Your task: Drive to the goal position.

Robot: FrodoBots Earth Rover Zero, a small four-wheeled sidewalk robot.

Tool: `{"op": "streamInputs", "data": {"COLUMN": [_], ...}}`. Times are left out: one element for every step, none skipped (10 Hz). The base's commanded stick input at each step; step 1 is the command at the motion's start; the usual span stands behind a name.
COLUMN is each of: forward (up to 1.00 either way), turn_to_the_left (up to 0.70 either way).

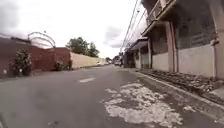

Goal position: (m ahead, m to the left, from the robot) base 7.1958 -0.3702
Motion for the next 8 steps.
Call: {"op": "streamInputs", "data": {"forward": [0.7,0.7,0.7,0.7,0.7,0.7,0.7,0.7], "turn_to_the_left": [0.0,0.0,0.0,0.0,0.0,0.0,0.0,0.0]}}
